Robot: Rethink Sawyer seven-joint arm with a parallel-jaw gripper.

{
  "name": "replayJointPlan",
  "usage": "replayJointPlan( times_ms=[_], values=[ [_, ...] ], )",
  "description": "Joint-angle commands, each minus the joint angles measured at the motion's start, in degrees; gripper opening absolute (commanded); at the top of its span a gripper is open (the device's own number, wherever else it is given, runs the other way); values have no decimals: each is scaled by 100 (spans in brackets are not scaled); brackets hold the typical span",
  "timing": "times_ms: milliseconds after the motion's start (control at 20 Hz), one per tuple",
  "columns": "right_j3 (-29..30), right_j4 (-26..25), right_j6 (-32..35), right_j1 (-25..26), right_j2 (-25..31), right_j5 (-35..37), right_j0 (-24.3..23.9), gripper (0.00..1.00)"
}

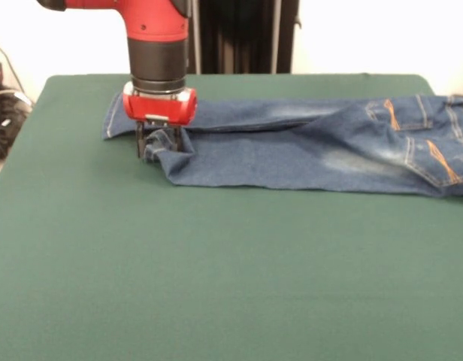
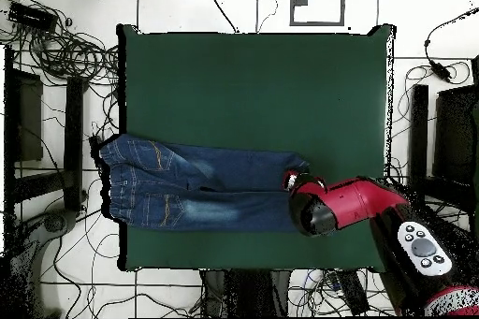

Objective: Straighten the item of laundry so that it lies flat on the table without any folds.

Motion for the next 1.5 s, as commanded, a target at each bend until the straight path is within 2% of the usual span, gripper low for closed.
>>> replayJointPlan(
  times_ms=[50, 450, 500, 700, 950, 1200, 1500],
  values=[
    [-163, -217, -1188, 189, 429, 519, 271, 100],
    [-211, -409, -1151, 223, 411, 339, 262, 100],
    [-197, -423, -1178, 232, 454, 304, 221, 0],
    [-250, -394, -704, 140, 97, 384, 497, 0],
    [-111, -385, -652, 176, 132, 179, 375, 0],
    [-100, -475, -1035, 258, 282, 202, 110, 0],
    [5, -508, -2166, 13, 610, 558, -678, 0]
  ],
)
